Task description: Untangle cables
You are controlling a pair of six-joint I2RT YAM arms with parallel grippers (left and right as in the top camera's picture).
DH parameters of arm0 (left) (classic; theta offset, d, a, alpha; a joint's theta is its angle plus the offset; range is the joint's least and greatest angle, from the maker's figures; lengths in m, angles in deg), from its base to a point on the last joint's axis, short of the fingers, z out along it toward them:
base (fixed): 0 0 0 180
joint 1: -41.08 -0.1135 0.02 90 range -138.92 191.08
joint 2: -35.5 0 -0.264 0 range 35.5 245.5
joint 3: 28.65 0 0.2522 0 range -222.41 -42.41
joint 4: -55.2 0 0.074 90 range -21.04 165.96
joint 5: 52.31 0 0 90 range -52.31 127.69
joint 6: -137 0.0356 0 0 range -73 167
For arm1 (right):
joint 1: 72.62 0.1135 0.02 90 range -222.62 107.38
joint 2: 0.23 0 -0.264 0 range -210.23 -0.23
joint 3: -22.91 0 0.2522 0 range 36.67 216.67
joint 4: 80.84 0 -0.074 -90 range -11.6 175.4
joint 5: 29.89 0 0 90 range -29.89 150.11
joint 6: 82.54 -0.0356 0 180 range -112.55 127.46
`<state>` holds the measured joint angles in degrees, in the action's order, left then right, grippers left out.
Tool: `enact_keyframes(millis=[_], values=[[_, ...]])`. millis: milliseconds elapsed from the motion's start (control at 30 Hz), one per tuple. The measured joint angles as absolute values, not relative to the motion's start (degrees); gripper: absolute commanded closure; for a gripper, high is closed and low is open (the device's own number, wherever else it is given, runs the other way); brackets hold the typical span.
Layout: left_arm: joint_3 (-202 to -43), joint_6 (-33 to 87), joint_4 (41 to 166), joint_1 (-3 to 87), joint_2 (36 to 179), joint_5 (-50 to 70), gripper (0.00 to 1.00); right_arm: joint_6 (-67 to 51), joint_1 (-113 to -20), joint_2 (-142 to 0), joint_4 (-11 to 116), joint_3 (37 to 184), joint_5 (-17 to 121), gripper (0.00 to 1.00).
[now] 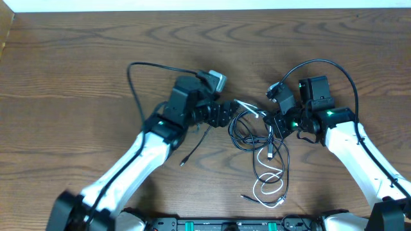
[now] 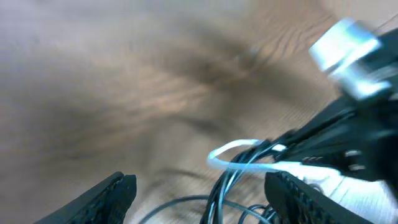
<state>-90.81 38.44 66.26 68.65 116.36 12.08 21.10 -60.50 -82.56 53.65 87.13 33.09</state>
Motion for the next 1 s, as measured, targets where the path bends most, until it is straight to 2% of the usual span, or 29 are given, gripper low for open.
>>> enact_keyframes(millis=[33,67,300,433,500,700,833,1000], values=[[-90.81,39.36,66.15,68.11,113.87,12.08,0.37,21.43,-60.50,-82.56,53.35,87.13,32.93,0.99],[-90.81,39.64,66.18,67.56,112.56,12.08,0.38,21.63,-60.50,-82.56,53.06,87.13,32.58,0.99],[-90.81,32.19,66.24,59.45,111.55,11.82,0.39,23.12,-60.50,-82.56,49.39,87.13,31.32,0.99],[-90.81,28.78,66.24,57.37,111.55,5.52,0.39,23.18,-60.50,-82.56,49.39,87.13,31.14,0.99],[-90.81,28.34,66.77,58.36,111.55,1.76,0.39,23.25,-60.50,-82.56,49.41,87.13,30.81,0.99],[-90.75,32.71,72.51,66.40,111.75,-2.24,0.52,23.57,-60.52,-82.56,49.37,87.13,29.13,0.99],[-90.75,35.79,75.05,71.95,113.34,1.24,0.53,23.64,-61.15,-82.56,48.65,87.13,27.36,0.99],[-90.75,38.92,75.14,74.12,115.57,4.91,0.52,24.45,-63.38,-82.56,48.08,87.13,23.43,0.99]])
